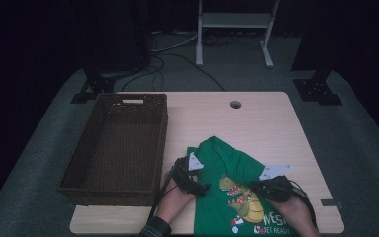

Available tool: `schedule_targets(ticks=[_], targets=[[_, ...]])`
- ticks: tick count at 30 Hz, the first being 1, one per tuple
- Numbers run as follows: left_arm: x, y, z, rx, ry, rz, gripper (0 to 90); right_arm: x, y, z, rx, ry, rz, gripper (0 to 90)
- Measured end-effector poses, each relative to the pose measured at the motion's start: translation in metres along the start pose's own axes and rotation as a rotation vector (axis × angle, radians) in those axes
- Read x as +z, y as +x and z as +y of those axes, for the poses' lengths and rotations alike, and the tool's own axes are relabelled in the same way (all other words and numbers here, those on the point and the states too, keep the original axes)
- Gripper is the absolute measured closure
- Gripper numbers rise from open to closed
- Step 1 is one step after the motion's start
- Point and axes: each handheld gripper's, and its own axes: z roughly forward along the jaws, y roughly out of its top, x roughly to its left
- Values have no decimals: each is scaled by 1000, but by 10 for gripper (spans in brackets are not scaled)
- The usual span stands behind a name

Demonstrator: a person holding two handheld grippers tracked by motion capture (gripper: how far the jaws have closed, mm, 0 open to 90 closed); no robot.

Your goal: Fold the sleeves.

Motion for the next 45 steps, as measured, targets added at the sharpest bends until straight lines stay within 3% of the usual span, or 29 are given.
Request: schedule_targets(ticks=[15, 32, 45], targets=[[0, 0, 0, 1, 1, 0, 13, -8, -8, 2, 43, -57, -3, 837], [0, 0, 0, 1, 1, 0, 13, -12, -13, 8, 33, -52, -38, 837], [0, 0, 0, 0, 1, 0, 13, -19, -20, 10, 40, -81, -60, 835]])
